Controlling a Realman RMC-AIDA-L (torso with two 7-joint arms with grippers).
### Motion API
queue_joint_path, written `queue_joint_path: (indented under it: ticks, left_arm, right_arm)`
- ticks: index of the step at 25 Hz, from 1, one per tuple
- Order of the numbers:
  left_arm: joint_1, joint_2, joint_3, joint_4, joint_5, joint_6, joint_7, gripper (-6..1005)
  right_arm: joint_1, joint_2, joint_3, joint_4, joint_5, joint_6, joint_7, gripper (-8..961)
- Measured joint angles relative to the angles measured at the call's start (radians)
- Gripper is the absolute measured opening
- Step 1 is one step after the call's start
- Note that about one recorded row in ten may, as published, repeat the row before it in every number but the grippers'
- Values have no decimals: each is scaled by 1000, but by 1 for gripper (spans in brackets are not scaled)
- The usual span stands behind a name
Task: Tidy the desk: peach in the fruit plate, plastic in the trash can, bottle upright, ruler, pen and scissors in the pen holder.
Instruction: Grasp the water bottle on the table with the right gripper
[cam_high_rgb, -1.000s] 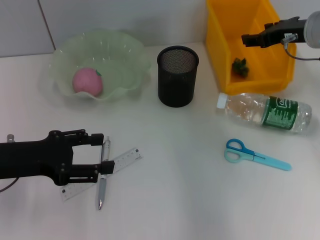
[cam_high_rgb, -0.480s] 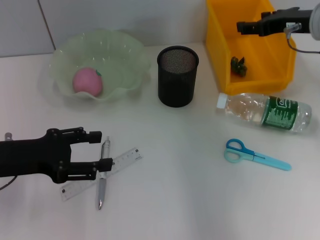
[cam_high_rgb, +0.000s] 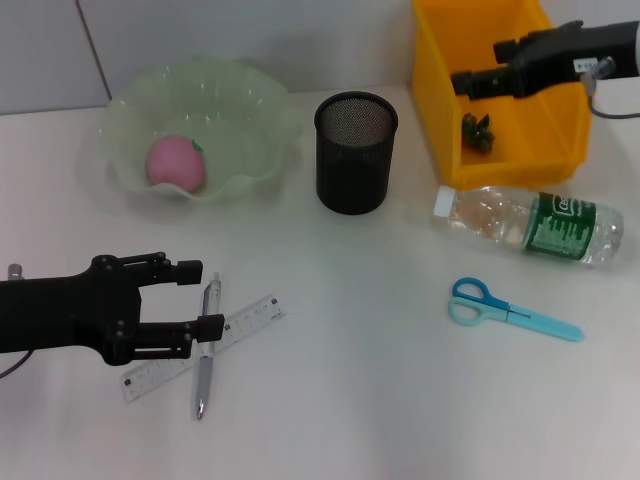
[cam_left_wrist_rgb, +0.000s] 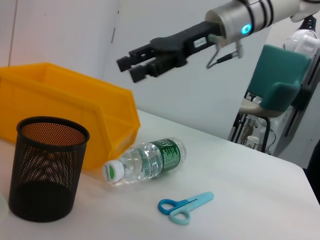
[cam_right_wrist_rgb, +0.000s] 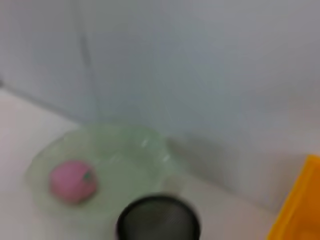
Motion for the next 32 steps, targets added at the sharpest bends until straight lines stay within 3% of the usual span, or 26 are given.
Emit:
queue_joint_path:
  ticks: [5,10,21,32]
  left_arm:
    - [0,-1,0,2,0,0,1,802]
    - [-1,-4,-1,2,0,0,2,802]
    - [-6,-12,-5,2,-5,-6,-1,801]
    - [-6,-17,-40,2,-7,-6,-8,801]
  right_arm:
    - [42,-30,14,-68,-137,-189,-14,756]
    - [104,-49,18,-48,-264,-304,-77,756]
    - [232,-76,-7,142,-471,-343,-168,756]
    - [277,-66,-62,276,-603,-266,-193,757]
